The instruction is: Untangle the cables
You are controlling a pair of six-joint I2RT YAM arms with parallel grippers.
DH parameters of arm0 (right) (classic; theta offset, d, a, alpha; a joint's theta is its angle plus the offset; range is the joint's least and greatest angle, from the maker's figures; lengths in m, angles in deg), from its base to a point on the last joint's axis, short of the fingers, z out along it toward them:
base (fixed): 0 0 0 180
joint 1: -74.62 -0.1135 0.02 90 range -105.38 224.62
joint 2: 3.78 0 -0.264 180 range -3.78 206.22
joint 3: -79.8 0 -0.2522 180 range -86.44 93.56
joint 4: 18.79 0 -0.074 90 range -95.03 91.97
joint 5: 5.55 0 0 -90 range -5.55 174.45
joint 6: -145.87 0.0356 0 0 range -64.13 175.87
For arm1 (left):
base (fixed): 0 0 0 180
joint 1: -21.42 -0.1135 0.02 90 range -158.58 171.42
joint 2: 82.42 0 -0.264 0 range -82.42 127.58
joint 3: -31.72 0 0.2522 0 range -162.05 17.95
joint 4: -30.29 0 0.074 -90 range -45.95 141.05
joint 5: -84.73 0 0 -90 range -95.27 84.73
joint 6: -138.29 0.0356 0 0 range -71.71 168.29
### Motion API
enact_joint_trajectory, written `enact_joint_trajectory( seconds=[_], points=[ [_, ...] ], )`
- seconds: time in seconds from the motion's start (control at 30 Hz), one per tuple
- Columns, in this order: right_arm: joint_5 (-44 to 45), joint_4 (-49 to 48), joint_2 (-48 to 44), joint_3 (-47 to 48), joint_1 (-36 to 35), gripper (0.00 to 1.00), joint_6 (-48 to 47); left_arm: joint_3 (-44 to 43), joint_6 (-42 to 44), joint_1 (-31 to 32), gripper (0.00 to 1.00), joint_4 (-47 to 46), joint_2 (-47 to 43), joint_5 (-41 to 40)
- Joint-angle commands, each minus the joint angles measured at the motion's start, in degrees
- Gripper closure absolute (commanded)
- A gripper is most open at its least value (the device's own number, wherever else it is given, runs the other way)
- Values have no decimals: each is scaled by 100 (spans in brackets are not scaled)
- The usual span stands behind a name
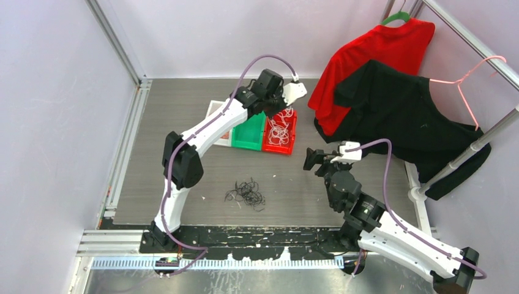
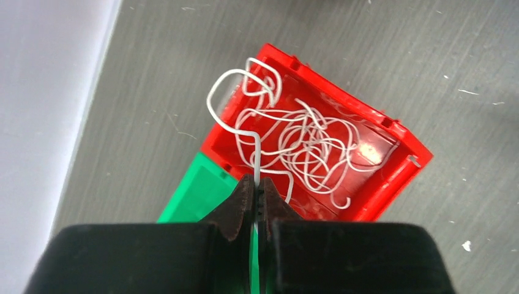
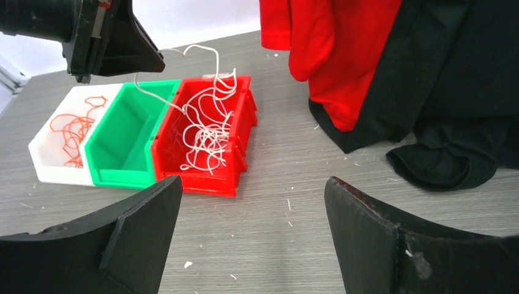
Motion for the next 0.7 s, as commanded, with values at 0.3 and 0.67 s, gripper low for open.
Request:
enact_joint_trajectory(
  seconds=[0.3, 0.67],
  points=[
    [-955, 2117, 66, 553, 53, 14, 2140, 611, -383, 214, 100, -418, 179, -203],
    [-2514, 5072, -194, 1965, 53, 15, 3241, 700, -504, 149, 100, -1069, 659, -263]
  ],
)
